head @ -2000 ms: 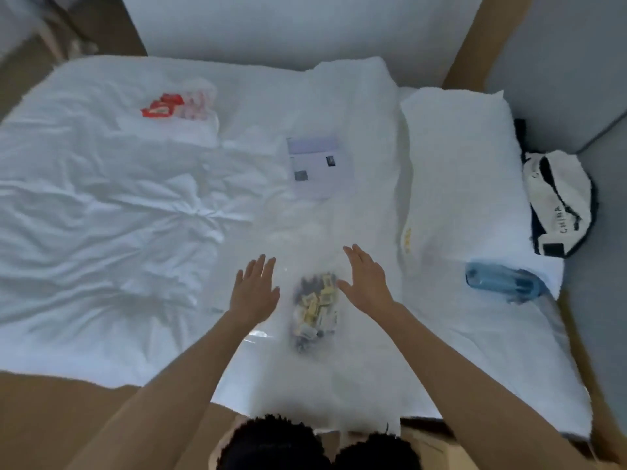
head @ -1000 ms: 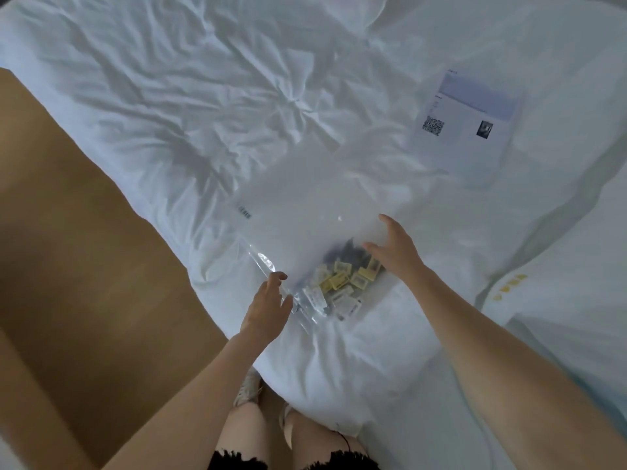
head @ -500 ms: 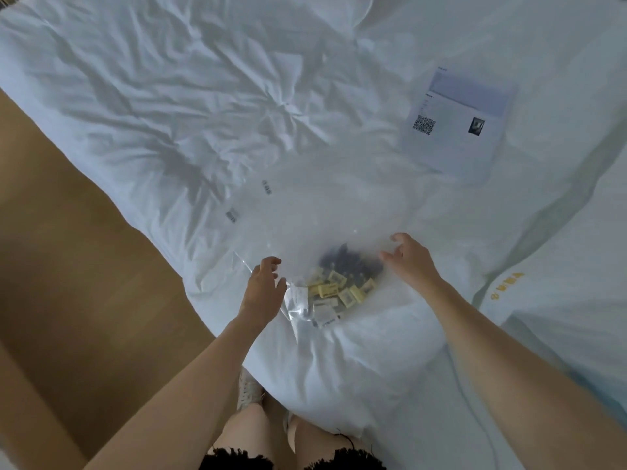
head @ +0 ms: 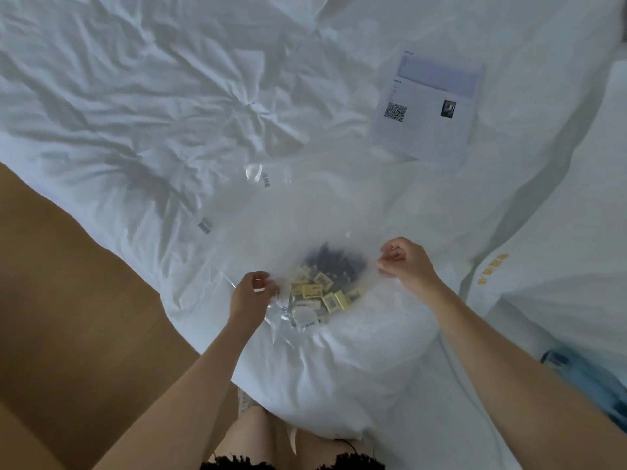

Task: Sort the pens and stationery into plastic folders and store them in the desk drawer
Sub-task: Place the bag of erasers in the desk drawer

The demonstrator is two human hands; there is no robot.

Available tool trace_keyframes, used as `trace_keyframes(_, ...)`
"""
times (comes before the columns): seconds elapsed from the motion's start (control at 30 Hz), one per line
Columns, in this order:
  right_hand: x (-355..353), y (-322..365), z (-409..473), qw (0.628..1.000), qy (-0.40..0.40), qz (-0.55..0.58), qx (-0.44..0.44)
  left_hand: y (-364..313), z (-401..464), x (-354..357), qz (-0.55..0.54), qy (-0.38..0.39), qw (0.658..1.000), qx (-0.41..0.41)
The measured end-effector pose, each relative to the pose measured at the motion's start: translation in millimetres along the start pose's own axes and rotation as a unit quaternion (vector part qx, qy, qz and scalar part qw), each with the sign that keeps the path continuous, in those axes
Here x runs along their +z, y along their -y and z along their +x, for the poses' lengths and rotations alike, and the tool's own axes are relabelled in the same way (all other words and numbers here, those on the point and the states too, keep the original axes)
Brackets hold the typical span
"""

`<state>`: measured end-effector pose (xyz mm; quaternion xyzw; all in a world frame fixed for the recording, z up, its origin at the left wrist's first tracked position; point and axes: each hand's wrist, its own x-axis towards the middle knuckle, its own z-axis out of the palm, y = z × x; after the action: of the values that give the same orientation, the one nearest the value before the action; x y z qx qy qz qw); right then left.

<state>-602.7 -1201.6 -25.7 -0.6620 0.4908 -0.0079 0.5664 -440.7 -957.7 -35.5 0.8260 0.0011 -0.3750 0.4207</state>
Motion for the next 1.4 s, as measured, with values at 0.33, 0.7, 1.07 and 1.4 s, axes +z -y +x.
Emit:
trace_keyframes(0.33, -7, 25, -9, 0.999, -0.017, 0.036, -0.029, -32, -2, -13, -0.05, -0.012, 0.997, 0.059)
trace_keyframes(0.7, -23, 105, -62, 0.989, -0.075, 0.089, -0.088, -112, -30, -67, -0.071, 0.021, 0.982, 0.173)
trace_keyframes(1.07, -74, 222, -158, 0.958, -0.158, 0.123, -0.206, -238, -73, -122, -0.132, 0.149, 0.935, 0.295)
trace_keyframes(1.4, -107, 229, -225, 0.908, -0.263, 0.222, -0.238, -309, -112, -108, -0.114, 0.19, 0.853, 0.473)
